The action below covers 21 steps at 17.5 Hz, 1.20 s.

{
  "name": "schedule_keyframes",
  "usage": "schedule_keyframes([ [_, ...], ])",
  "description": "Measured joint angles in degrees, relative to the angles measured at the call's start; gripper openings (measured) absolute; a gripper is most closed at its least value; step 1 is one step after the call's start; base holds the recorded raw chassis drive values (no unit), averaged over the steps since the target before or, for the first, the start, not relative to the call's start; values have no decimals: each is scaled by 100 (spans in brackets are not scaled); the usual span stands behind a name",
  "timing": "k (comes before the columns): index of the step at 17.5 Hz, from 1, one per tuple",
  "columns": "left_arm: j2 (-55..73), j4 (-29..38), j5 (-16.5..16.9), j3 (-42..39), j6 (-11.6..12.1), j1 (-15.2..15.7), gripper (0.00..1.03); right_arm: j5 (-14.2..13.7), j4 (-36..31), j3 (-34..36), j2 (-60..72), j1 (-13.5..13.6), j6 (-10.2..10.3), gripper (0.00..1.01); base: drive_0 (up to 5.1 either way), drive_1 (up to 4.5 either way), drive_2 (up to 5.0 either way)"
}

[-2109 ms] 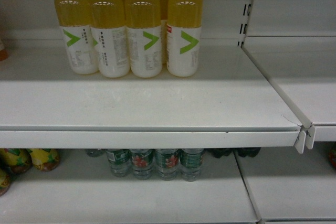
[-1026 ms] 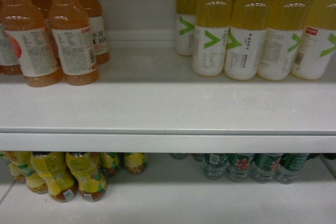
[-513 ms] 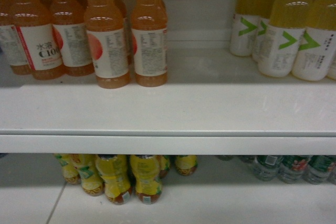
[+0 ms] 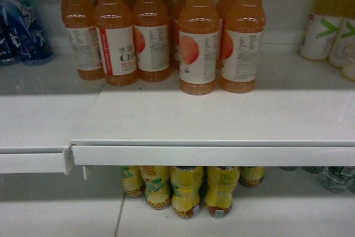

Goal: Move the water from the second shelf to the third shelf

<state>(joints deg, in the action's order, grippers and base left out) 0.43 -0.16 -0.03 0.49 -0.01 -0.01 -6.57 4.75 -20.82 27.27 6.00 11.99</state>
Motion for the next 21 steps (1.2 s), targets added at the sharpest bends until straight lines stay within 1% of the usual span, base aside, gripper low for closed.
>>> schedule_keyframes([
  [21, 0, -2, 4, 0, 0, 0, 98, -4, -22, 0, -2, 0, 0, 43, -507, 238, 238],
])
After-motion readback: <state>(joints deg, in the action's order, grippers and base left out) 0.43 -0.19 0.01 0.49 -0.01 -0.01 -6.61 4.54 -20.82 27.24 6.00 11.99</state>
